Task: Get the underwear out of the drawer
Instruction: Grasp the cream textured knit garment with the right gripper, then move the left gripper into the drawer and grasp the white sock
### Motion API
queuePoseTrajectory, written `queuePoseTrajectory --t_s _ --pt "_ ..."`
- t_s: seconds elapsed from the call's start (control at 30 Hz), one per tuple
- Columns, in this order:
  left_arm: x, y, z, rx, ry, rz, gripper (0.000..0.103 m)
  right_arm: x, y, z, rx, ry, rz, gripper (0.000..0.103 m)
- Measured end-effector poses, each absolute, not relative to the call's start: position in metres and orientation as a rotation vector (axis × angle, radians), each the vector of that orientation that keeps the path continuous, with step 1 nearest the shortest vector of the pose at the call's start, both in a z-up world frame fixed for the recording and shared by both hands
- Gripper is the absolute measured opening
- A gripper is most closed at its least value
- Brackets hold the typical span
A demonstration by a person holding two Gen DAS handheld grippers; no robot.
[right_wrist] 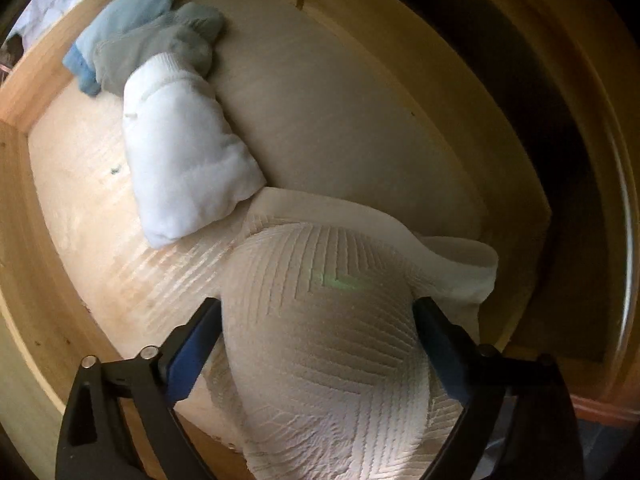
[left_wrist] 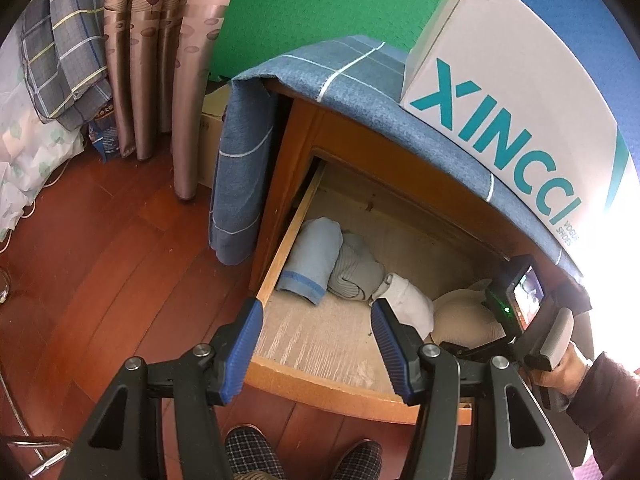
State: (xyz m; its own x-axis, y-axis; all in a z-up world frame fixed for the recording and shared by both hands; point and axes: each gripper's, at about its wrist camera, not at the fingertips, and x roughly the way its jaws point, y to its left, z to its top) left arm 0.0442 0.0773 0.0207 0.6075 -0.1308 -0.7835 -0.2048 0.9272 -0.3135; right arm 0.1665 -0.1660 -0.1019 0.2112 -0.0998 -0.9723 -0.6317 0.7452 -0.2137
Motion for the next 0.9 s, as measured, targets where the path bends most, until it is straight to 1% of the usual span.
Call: queuePoseTrajectory --t_s 0.07,0.13,0.17,0.27,0.33,0.43,0.5,0.57,0.77,0.9 --pt "0.044 0.077 0.021 -0.395 0.923 0.042 0.058 0.168 -0.171 -0.102 -0.661 1.334 0.413 0.084" --pt "0.045 0.077 0.021 -0.396 0.922 0.042 0.058 0.165 -0.170 -0.100 -0.661 1.333 0.413 0.075" --pt "0.044 0.078 0.020 -0.398 0.920 0.043 0.058 0.163 -0.171 -0.099 -0.664 1.334 0.413 0.072" --pt "0.045 0.079 0.019 -0.405 0.920 0.043 0.058 0.162 -0.170 -0.097 -0.658 1.345 0.405 0.059" --pt "0.044 0.080 0.020 -0.408 0.917 0.042 0.058 0.159 -0.170 -0.092 -0.631 1.356 0.399 0.048" --pt "0.044 0.081 0.019 -0.411 0.917 0.041 0.058 0.142 -0.174 -0.078 -0.570 1.373 0.401 0.037" --pt "0.044 0.082 0.019 -0.416 0.915 0.041 0.058 0.138 -0.173 -0.071 -0.590 1.359 0.392 0.035" --pt "0.044 0.082 0.020 -0.418 0.911 0.040 0.058 0.134 -0.169 -0.063 -0.554 1.393 0.402 0.033" --pt "0.045 0.084 0.018 -0.424 0.916 0.041 0.058 0.109 -0.155 -0.052 -0.569 1.392 0.396 0.031" --pt "0.045 0.083 0.018 -0.424 0.918 0.041 0.058 0.090 -0.165 -0.038 -0.517 1.360 0.365 0.031"
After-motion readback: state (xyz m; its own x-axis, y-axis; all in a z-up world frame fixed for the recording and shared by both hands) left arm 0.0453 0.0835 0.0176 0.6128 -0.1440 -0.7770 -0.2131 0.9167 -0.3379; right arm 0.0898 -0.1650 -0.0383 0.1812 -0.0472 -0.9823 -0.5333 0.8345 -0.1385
